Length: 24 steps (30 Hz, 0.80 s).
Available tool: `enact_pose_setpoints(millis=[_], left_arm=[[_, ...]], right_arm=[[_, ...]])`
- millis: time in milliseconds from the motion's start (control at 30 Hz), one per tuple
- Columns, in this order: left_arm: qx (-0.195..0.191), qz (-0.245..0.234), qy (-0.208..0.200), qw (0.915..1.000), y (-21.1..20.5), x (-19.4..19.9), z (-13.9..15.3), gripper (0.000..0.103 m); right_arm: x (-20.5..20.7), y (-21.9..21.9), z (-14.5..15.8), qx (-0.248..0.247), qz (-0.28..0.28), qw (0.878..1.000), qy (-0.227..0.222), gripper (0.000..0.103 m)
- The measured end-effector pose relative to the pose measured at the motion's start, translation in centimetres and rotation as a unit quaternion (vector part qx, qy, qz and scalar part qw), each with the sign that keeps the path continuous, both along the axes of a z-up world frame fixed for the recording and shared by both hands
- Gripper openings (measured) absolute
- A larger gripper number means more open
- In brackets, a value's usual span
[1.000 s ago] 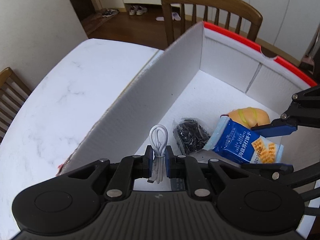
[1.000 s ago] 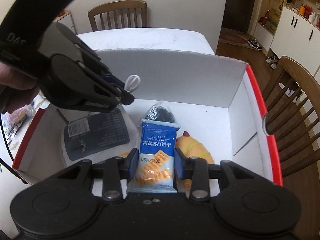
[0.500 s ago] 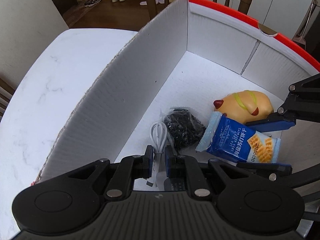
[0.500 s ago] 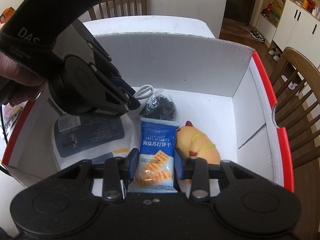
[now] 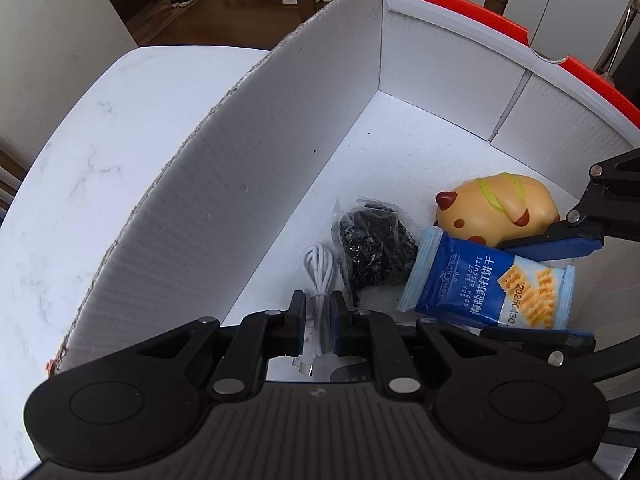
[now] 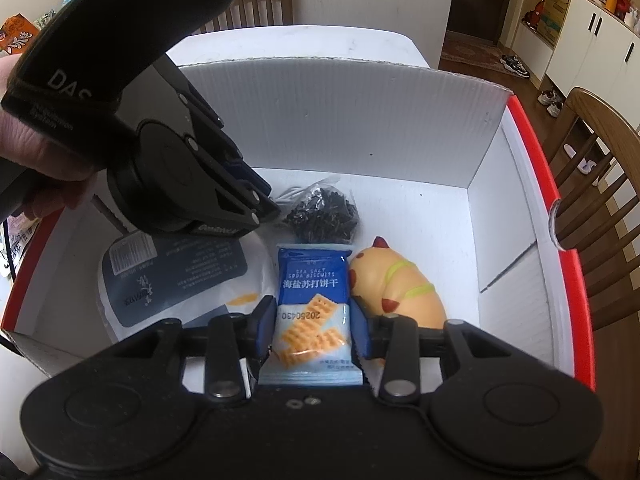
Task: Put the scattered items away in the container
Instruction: 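Open both tools to drop the cable and biscuit packet into the box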
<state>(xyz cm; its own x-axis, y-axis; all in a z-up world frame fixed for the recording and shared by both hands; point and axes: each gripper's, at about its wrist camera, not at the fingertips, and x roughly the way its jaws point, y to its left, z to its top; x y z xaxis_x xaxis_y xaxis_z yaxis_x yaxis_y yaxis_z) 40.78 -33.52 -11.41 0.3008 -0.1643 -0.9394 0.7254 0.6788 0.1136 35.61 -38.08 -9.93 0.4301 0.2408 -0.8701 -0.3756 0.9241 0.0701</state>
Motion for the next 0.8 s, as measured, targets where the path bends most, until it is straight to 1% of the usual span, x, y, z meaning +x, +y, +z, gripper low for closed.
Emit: enact_pose_setpoints(millis=[133,233,367,400,500,667,800], left_arm=[[-0.005,0.006,-0.001,1.0,0.2,0.0,0.3,0.011],[-0.007,0.006,-0.004,1.0,0.4,-0.2,0.6,0.012],[-0.016,0.015,-0.005,0.9997,0.6,-0.3,1.0,0.012],[-0.02,0.016,-0.006,0.9997,0.8,-0.4,1.2,0.012],[-0.027,0.016,-0.004,0.9995,1.0,-0.7,1.8,0.012],[-0.046,0.015,-0.003,0.9988,1.5,-1.2,2.7,0.012],[-0.054,0.015,-0.007,0.9984,1.6,-1.7,3.2,0.012]], right_arm=[[-0.3,-0.1,0.1,0.001,0.004,1.0,0.003,0.042],[-0.6,-0.1,0.3,0.004,0.01,1.0,0.001,0.047],[-0.9,-0.3,0.8,0.008,0.009,1.0,-0.005,0.059],[-0.9,-0.4,1.0,0.011,0.008,1.0,-0.007,0.061],[-1.0,-0.5,1.5,0.014,0.007,1.0,-0.015,0.063],[-1.3,-0.8,2.5,0.018,0.01,0.999,-0.026,0.063],[-1.5,-1.0,3.1,0.019,0.012,0.999,-0.033,0.063]])
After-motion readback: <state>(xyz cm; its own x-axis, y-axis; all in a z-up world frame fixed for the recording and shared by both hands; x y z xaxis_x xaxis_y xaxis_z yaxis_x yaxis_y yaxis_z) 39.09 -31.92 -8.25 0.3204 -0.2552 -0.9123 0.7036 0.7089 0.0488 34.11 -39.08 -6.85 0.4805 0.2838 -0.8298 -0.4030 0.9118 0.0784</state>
